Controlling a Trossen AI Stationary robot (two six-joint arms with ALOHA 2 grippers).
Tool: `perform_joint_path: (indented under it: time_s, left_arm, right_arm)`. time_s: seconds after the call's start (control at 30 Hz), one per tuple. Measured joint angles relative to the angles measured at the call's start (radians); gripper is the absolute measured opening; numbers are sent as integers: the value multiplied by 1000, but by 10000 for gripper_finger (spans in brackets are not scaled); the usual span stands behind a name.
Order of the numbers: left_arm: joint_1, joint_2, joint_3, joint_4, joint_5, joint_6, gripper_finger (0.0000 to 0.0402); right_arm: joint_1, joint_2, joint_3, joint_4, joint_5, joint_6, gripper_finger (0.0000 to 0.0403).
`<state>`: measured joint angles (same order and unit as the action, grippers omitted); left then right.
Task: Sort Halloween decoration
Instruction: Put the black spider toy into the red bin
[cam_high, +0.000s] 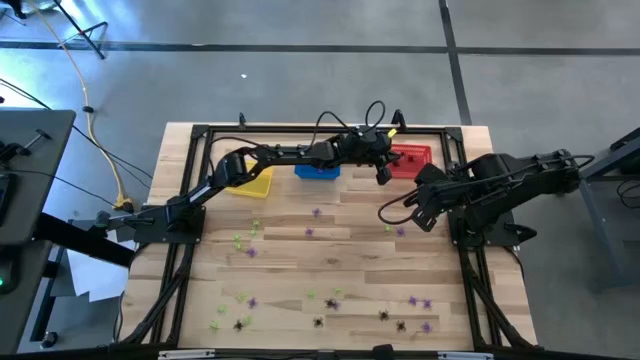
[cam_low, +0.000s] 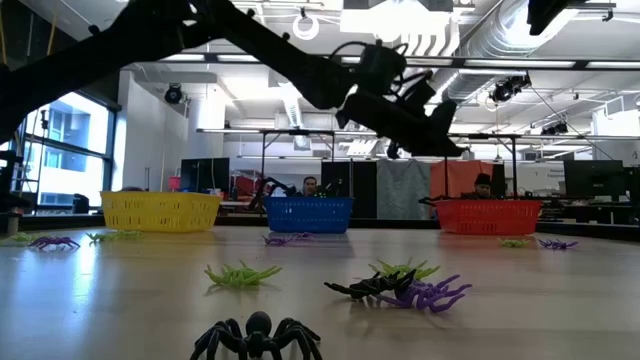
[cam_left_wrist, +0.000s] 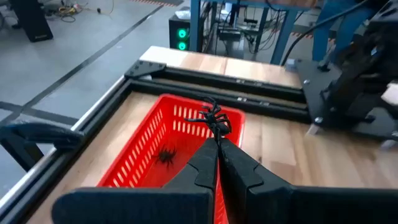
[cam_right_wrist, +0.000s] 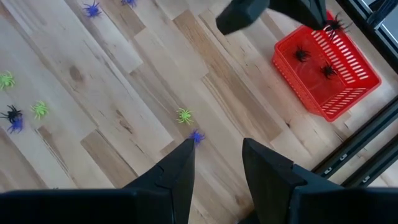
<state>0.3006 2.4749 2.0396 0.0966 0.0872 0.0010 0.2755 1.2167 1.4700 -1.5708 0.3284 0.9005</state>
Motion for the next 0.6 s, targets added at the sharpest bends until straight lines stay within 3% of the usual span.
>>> perform_joint_path:
  time_s: [0.37,0.6]
  left_arm:
    - [7,25,16,28,-4,35,5]
    - [4,24,16,36,-8,142,52]
  right_arm:
    - [0,0,0,0,-4,3,130]
    - [0,0,0,0,-4,16,130]
